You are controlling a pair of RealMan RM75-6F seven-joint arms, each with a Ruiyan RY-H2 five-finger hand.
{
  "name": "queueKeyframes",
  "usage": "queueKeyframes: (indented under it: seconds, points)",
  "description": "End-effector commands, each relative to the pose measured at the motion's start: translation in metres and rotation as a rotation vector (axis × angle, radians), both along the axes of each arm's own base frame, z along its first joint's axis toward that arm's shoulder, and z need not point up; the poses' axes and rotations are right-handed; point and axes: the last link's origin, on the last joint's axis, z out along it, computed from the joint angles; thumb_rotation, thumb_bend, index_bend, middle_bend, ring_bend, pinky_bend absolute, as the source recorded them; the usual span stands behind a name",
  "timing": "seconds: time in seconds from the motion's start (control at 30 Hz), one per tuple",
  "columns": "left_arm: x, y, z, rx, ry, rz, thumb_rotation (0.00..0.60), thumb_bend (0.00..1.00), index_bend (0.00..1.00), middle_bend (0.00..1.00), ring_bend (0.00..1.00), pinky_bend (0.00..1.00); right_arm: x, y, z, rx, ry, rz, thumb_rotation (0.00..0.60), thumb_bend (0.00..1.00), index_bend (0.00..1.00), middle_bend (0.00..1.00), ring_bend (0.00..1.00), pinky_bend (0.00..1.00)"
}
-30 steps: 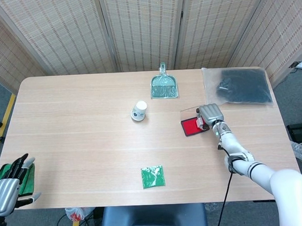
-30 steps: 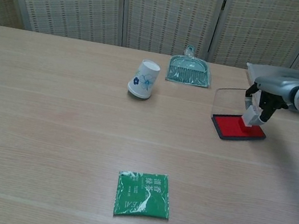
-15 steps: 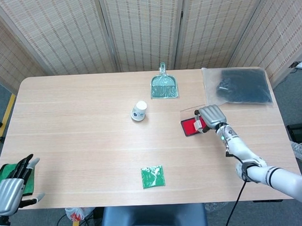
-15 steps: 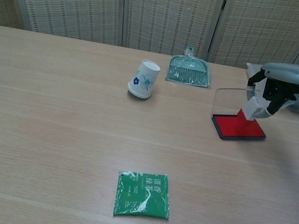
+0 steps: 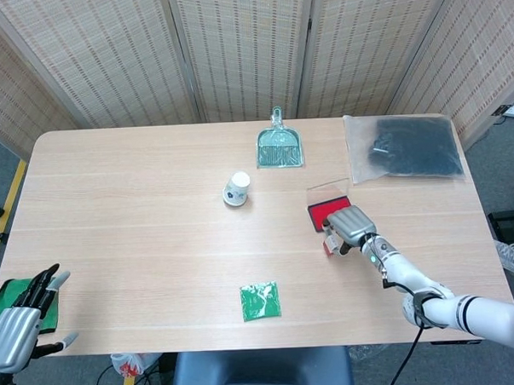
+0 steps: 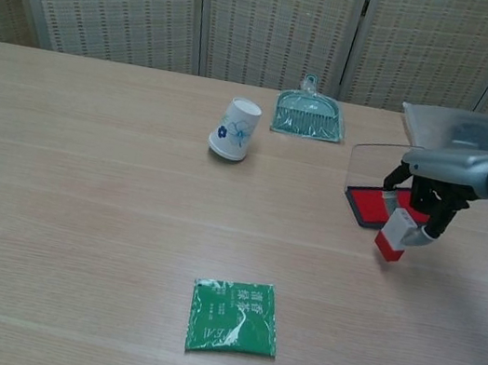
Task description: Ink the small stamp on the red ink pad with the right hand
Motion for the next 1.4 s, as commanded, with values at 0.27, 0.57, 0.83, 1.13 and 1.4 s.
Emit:
queueKeyframes:
  seconds: [0.27,0.57,0.83,1.13,1.4]
  points:
    - [-0.001,0.002,0.001,0.0,-0.004,0.006,0.6,0.18,0.11,0.0,0.0,0.26,-0.004,0.0,-0.008,0.013,0.046,0.006,0.6,0.3,0.93,0.91,0.77,0.77]
    - [-0.002,0.002,0.001,-0.003,0.002,0.009,0.6,0.18,0.11,0.0,0.0,0.26,-0.005,0.0,-0.013,0.021,0.065,0.002,0.6,0.28,0.74,0.86,0.71,0.72]
    - [-0.003,0.003,0.002,0.002,0.007,0.014,0.6,0.18,0.11,0.0,0.0,0.26,-0.007,0.0,-0.013,0.032,0.077,-0.01,0.6,0.23,0.39,0.79,0.64,0.66]
    - [-0.003,0.003,0.001,0.002,0.011,0.016,0.6,0.18,0.11,0.0,0.0,0.26,-0.009,0.003,-0.005,0.058,0.092,-0.045,0.6,0.15,0.01,0.64,0.54,0.57]
    - [-0.003,0.003,0.002,0.006,0.01,0.019,0.6,0.18,0.11,0.0,0.0,0.26,0.0,0.013,0.023,0.031,0.08,-0.013,0.6,0.13,0.0,0.54,0.48,0.52]
